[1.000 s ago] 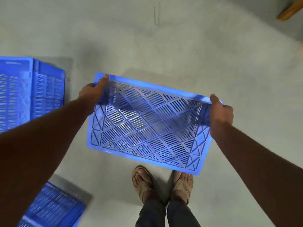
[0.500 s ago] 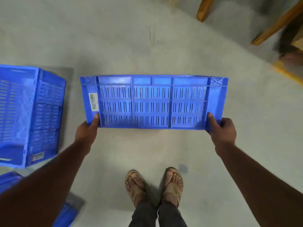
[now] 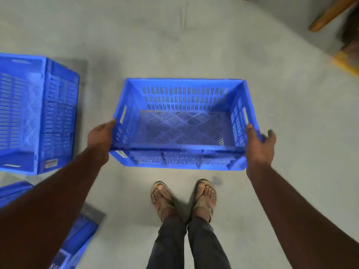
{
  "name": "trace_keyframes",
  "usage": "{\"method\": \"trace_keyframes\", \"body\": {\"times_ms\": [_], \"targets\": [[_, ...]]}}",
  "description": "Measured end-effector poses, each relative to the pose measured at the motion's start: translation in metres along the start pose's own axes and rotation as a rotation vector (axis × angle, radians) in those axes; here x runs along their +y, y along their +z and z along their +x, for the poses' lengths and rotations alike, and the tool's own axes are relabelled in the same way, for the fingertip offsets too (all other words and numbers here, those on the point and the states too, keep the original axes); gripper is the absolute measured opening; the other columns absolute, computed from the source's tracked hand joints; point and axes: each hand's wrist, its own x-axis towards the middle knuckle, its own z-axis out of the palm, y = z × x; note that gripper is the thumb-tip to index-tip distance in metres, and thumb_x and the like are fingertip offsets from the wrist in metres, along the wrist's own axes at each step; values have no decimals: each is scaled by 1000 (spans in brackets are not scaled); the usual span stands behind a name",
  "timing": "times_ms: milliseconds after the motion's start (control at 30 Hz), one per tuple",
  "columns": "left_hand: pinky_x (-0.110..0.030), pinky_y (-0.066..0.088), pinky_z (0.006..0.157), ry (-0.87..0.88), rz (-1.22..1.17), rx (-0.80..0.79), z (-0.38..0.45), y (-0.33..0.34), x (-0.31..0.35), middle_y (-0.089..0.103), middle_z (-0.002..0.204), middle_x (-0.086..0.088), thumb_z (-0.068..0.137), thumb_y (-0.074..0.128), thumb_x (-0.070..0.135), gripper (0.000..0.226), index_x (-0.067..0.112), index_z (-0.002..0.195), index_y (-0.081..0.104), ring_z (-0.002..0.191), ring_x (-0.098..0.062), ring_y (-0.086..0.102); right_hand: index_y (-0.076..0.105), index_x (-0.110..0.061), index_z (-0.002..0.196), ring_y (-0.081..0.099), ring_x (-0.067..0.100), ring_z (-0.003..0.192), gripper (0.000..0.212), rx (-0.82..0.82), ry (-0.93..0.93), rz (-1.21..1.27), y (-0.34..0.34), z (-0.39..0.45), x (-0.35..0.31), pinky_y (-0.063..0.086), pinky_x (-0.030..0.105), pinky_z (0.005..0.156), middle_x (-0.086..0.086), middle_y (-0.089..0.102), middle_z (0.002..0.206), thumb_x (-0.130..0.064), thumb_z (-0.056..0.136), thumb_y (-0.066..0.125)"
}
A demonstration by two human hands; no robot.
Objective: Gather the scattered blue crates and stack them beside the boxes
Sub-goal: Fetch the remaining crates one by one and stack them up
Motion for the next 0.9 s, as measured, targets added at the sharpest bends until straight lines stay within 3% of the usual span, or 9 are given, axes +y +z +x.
{"method": "trace_keyframes", "body": {"times_ms": [67,167,300,433,567,667,733,833,900], "targets": [[-25,54,47,-56,191,-79,12,-10,-23,73,77,-4,86,74,13,23,9,109,75,63,-20,66,48,-17,146,62,27,119,79,-21,121,-192,-5,10,11,46,42,109,7,63,133,-58,83,71],[-34,58,64,-85,393,-107,20,-21,-58,73,93,-18,84,71,-1,34,4,118,72,76,-26,64,60,-13,133,65,27,89,61,-161,132,-276,-3,20,30,55,44,93,7,67,106,-42,83,78],[-49,55,95,-135,284,-174,24,-10,-91,73,105,-23,83,76,7,13,8,96,75,87,-30,67,60,-18,126,66,27,96,52,-175,82,-281,6,32,60,55,40,90,2,68,107,-35,81,80],[-44,55,96,-173,246,-201,15,-2,-115,75,104,-14,71,81,24,36,7,102,75,93,-32,71,56,-25,120,58,18,86,39,-125,26,-257,15,28,80,41,29,81,-6,60,95,-26,86,76],[-37,52,92,-74,234,-101,20,6,-92,73,102,0,71,69,69,64,13,102,73,92,-18,67,62,-21,106,58,23,89,37,-28,-32,-342,18,42,75,43,32,82,-1,61,98,-46,79,69],[-42,55,89,-51,156,-100,50,22,-64,72,89,1,72,57,84,72,14,86,72,83,-21,66,66,-20,110,53,16,86,38,-21,-62,-160,33,69,51,42,27,79,-1,59,96,-47,84,71],[-39,55,86,-105,96,-73,71,34,-54,71,86,1,77,50,83,68,19,84,70,81,-22,68,69,-16,96,56,16,75,43,-25,-68,-139,46,91,35,46,30,72,3,62,85,-58,86,69],[-36,49,66,-89,56,-86,85,47,-60,68,78,0,92,43,70,58,18,84,68,62,-17,63,60,-10,71,61,32,71,91,-27,-51,-212,55,146,52,54,51,72,19,69,82,-99,60,48],[-39,48,65,-65,69,-87,83,46,-68,70,83,-4,97,43,60,51,17,85,68,64,-20,63,63,-15,73,57,33,65,85,-54,-75,-245,51,182,81,54,61,73,23,68,81,-97,62,45]]}}
